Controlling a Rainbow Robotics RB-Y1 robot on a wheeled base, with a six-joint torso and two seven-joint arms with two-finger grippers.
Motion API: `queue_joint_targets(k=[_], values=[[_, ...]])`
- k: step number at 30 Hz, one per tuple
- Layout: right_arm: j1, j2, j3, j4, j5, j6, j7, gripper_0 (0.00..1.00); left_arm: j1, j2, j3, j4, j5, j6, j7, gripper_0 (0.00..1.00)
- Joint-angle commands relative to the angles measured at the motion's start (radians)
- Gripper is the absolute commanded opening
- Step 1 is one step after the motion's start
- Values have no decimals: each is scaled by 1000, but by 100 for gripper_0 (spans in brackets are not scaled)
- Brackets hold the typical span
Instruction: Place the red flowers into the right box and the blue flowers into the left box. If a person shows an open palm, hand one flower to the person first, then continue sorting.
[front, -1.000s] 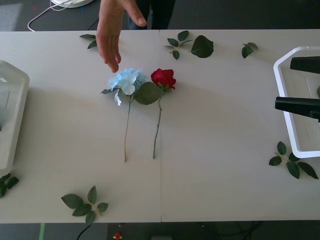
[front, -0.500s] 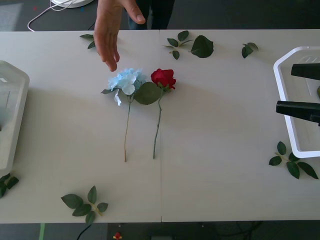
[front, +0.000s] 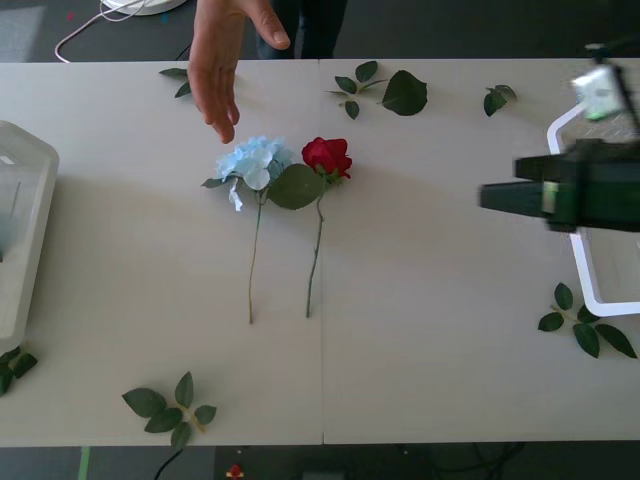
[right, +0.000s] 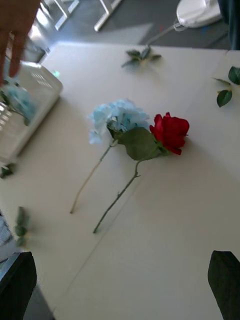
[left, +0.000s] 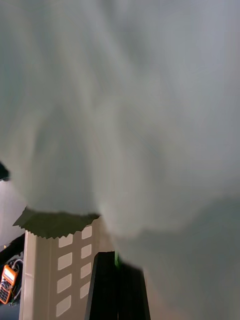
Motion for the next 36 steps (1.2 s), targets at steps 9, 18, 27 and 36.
queue_joint_targets(k=[9, 18, 27, 36], values=[[-416, 61, 403, 123, 387, 3, -541, 100, 7, 33, -7, -9, -12, -14, -45, 0], [-616, 191, 613, 232, 646, 117, -859, 100, 7, 33, -7, -9, -12, -14, -45, 0], [-783, 371, 773, 324, 879, 273, -1184, 100, 7, 33, -7, -9, -12, -14, -45, 0], [-876, 540, 867, 536, 1000, 285, -1319, 100, 7, 33, -7, -9, -12, -14, -45, 0]])
